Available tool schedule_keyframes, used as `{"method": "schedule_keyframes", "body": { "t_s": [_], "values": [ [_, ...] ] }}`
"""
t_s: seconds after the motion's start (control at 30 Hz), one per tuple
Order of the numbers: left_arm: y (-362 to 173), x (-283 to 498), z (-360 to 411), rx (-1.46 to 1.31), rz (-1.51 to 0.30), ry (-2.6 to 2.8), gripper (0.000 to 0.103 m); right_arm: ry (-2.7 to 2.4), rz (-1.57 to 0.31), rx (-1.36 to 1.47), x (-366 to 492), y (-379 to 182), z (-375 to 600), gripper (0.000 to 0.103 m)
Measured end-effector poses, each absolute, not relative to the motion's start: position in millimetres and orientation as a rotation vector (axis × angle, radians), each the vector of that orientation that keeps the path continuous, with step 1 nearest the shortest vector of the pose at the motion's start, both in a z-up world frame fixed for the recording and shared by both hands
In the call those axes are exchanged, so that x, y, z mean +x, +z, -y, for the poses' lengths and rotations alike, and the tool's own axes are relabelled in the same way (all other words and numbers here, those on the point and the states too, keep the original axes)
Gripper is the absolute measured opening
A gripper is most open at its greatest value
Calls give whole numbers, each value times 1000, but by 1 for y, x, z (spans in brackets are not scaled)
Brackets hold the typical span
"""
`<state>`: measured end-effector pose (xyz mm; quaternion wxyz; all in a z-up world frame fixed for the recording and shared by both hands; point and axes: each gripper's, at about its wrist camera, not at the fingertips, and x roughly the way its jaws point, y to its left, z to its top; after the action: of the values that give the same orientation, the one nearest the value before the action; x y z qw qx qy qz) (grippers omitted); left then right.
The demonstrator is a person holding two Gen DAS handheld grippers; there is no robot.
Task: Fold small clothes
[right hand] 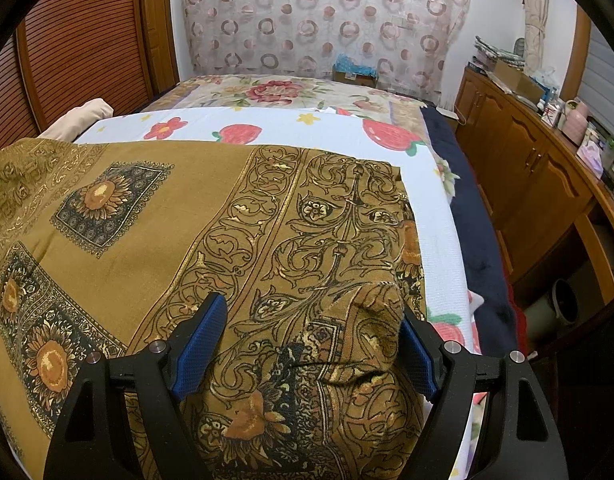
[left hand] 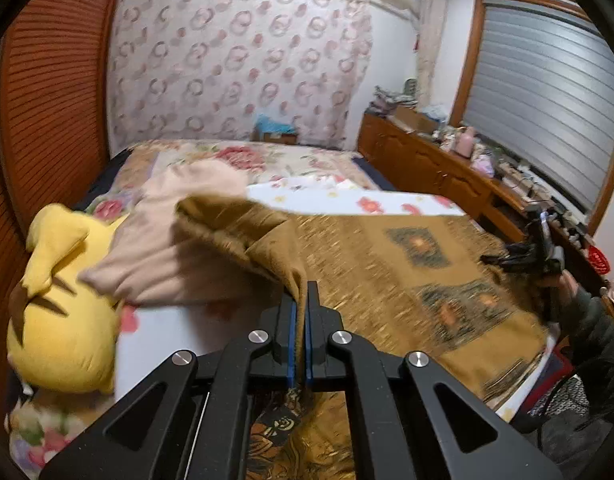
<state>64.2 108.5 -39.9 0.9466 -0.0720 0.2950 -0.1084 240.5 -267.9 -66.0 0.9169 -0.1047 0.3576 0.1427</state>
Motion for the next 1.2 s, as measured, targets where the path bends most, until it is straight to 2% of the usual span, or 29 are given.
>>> {"method": "schedule_keyframes", "body": {
  "t_s": [0.27,1.0,1.07,1.13,1.17,1.2],
  "values": [
    [-2,93,-69,-131,-536,-341,4,274,-715,-238,235,-63,266,82],
    [62,143,119,47,-496,-652,5,301,-543,-115,150,-10,333,82],
    [57,146,126,71,-522,-662,14,303,-537,-103,146,-10,334,82],
    [50,147,127,81,-536,-665,31,310,-532,-97,143,-11,332,82],
    [47,147,124,83,-533,-661,45,312,-532,-97,140,-11,331,82],
    [44,145,120,84,-531,-658,54,316,-531,-97,140,-12,329,82]
  ]
}}
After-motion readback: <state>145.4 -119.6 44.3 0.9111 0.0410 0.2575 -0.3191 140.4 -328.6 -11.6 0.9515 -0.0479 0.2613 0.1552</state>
